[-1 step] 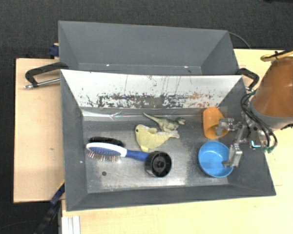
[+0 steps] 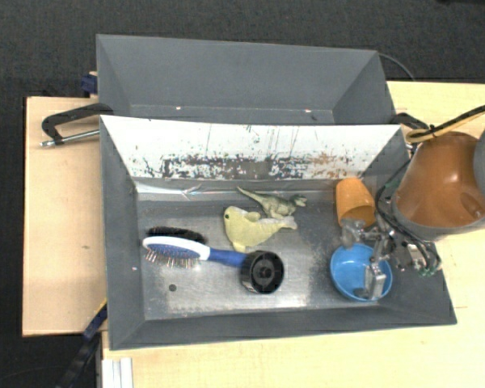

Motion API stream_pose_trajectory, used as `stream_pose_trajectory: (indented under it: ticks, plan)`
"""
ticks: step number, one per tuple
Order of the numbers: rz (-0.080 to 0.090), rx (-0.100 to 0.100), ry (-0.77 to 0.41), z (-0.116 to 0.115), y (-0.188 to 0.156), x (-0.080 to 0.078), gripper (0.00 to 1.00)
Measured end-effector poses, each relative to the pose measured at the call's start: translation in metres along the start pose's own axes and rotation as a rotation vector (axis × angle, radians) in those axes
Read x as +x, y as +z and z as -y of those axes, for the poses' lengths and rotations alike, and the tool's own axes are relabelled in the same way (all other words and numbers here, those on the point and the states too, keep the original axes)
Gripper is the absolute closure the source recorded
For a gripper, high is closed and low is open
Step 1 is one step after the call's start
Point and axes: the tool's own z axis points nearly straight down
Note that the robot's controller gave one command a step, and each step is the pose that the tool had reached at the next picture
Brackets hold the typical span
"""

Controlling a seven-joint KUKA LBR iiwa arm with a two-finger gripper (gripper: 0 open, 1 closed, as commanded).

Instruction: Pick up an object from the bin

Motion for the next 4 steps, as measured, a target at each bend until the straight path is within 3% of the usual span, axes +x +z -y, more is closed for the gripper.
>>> stream_pose_trajectory:
  ticks: [1, 2, 3, 4]
  plan:
    - [-0.005, -0.001, -0.002, 0.000, 0.001, 0.002, 1.00]
    - [-0.004, -0.001, -0.002, 0.000, 0.001, 0.001, 0.00]
    - [-0.004, -0.001, -0.002, 0.000, 0.001, 0.002, 1.00]
    - [0.004, 0.004, -0.017, 0.004, -0.124, -0.014, 1.00]
